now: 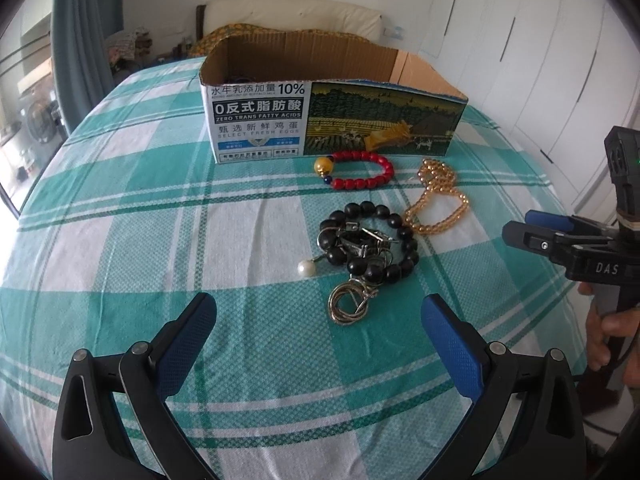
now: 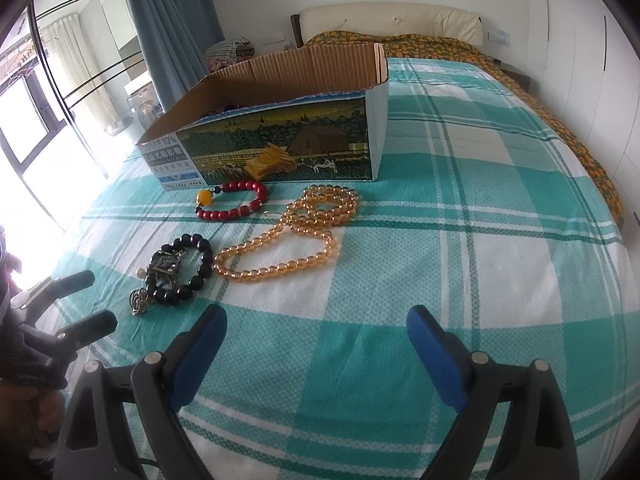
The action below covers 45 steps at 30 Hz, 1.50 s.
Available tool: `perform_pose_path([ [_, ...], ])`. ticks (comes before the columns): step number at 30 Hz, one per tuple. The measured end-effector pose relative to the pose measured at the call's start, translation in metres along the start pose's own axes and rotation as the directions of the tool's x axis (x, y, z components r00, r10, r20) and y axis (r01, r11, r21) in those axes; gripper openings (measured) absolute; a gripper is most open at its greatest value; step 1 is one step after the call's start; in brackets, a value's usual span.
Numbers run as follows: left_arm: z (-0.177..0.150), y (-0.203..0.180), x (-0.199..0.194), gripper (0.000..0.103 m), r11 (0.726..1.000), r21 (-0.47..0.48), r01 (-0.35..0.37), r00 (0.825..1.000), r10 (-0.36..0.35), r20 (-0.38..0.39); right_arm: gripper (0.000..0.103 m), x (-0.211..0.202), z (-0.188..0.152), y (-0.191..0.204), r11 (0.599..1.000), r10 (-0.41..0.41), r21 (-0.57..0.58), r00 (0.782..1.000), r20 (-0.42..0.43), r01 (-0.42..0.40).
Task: Organize jewelry
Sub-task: 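Close the left tool on the silver charms while the right tool grasps the gold bead necklace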
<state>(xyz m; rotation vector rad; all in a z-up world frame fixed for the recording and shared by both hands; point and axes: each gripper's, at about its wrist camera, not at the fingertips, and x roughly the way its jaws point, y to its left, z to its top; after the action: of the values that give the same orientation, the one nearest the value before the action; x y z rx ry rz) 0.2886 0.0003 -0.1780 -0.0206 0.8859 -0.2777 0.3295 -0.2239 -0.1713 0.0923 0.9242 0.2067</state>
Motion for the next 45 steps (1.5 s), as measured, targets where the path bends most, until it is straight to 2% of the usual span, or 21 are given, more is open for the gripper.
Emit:
perform_pose_path([
  [8,0.008,0.003,0.008,0.1,1.0,0.005,0.012,1.0,-0.012,-0.008,0.093,0.012,0.011,-0.002,1.0,0.005,0.005,1.0,-0.008,-0.005],
  [17,0.025,-0.017,0.02,0.075,0.996,0.077,0.054,0.999,-0.054,0.002,0.093,0.027,0.026,-0.003,1.0,-0.007,-0.001,1.0,-0.005,0.007],
  [20,0.031,-0.03,0.03,0.068,0.99,0.138,0.043,0.999,-0.044,0.008,0.093,0.03,0.028,-0.004,1.0,-0.006,0.004,1.0,-0.005,0.006],
  [23,0.03,-0.042,0.045,0.051,0.979,0.203,0.009,1.0,-0.007,-0.015,0.093,0.031,0.028,-0.006,1.0,-0.006,0.013,1.0,-0.008,0.006],
  [25,0.029,-0.043,0.048,0.049,0.976,0.218,-0.01,1.0,0.011,-0.003,0.093,0.03,0.028,-0.008,1.0,-0.006,0.008,1.0,0.0,0.006],
  [27,0.028,-0.04,0.046,0.048,0.978,0.208,0.002,1.0,-0.003,0.005,0.093,0.028,0.029,-0.008,1.0,-0.01,-0.004,1.0,0.014,0.01],
  [28,0.028,-0.039,0.045,0.032,0.979,0.202,0.015,1.0,-0.018,0.013,0.093,0.029,0.03,-0.008,1.0,-0.013,-0.008,1.0,0.016,0.013],
  [29,0.028,-0.038,0.044,0.026,0.98,0.195,0.032,0.999,-0.034,0.009,0.093,0.03,0.031,-0.009,1.0,-0.013,-0.007,1.0,0.012,0.013],
  [34,0.028,-0.031,0.041,0.025,0.987,0.152,0.051,0.998,-0.056,0.023,0.093,0.047,0.038,-0.006,1.0,0.011,0.025,1.0,-0.016,-0.01],
  [38,0.031,-0.019,0.036,0.024,0.992,0.078,0.096,0.994,-0.099,0.036,0.095,0.073,0.054,0.006,0.999,-0.019,0.044,0.998,-0.055,0.021],
  [40,0.032,-0.013,0.03,0.024,0.993,0.051,0.109,0.993,-0.111,0.046,0.095,0.082,0.06,0.017,0.997,-0.08,-0.002,0.996,-0.05,0.08],
  [42,0.034,-0.006,0.02,0.024,0.992,0.023,0.124,0.99,-0.125,0.06,0.088,0.086,0.061,0.024,0.988,-0.146,-0.051,0.989,-0.032,0.144],
  [43,0.035,-0.002,0.015,0.024,0.991,0.008,0.133,0.989,-0.134,0.067,0.066,0.085,0.06,0.026,0.981,-0.185,-0.069,0.983,-0.013,0.183],
  [44,0.037,0.003,0.008,0.024,0.99,-0.009,0.143,0.987,-0.142,0.076,0.043,0.082,0.059,0.024,0.981,-0.181,-0.069,0.984,-0.002,0.18],
  [45,0.038,0.008,0.001,0.024,0.988,-0.024,0.151,0.985,-0.149,0.088,0.036,0.079,0.058,0.02,0.985,-0.164,-0.051,0.986,-0.001,0.164],
])
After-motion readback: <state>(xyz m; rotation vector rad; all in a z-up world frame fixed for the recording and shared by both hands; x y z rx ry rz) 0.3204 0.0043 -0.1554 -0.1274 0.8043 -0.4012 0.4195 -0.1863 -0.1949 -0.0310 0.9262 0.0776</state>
